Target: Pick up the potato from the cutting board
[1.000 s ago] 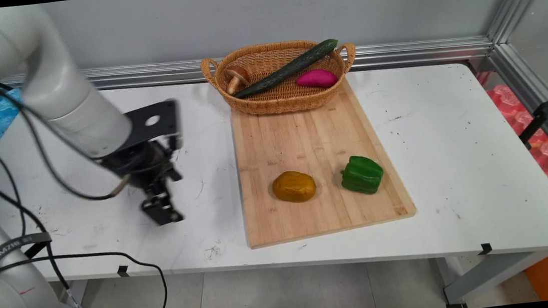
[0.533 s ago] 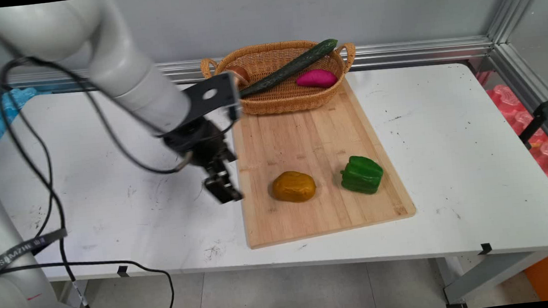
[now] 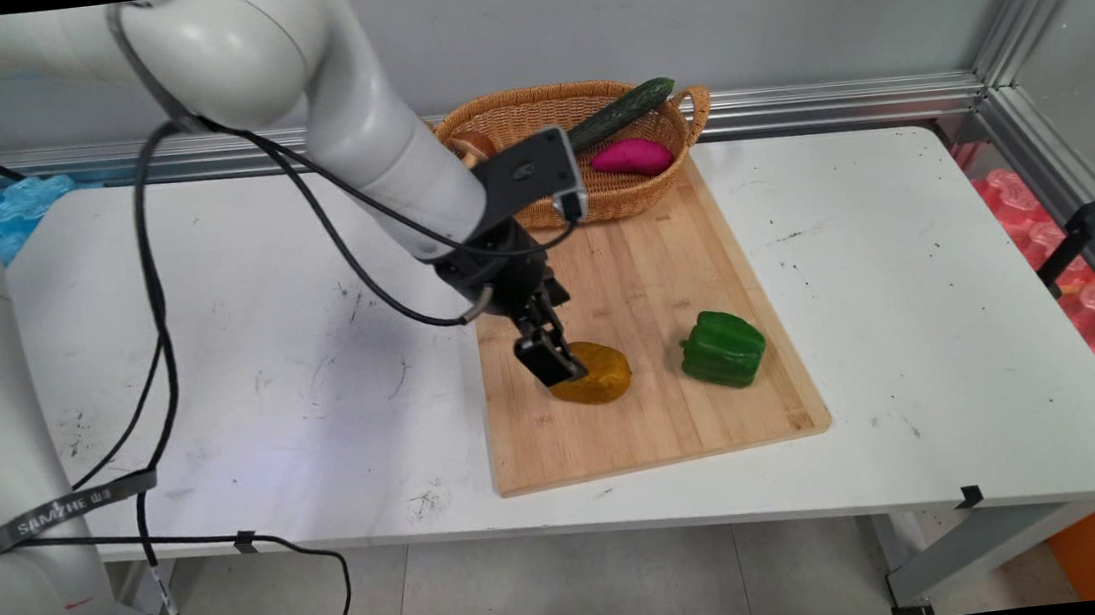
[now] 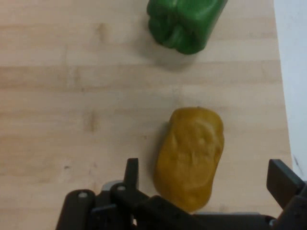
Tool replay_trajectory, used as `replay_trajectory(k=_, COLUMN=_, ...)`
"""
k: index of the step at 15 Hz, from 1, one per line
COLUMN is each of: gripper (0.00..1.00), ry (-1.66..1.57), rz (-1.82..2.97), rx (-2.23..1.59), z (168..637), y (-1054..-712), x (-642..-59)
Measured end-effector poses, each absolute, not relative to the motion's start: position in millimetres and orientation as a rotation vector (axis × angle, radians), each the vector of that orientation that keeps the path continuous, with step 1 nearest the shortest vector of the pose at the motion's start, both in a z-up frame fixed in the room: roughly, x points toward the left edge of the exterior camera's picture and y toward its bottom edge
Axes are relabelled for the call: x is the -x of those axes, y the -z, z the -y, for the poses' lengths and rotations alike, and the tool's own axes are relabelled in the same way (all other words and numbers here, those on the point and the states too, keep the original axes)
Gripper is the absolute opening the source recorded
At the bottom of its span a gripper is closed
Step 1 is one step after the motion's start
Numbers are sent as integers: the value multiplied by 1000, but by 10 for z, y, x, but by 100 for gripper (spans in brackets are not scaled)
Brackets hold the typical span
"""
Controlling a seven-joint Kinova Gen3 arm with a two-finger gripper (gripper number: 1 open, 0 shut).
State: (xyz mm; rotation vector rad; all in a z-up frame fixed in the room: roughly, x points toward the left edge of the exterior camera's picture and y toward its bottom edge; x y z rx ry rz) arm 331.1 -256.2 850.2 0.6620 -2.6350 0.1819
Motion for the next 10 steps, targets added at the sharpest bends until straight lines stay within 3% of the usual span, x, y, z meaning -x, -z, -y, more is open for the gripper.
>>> replay_trajectory(k=10, gripper=100, ry=-186, rz=2634, rx=-606, z=2660, y=-8045, x=-3220)
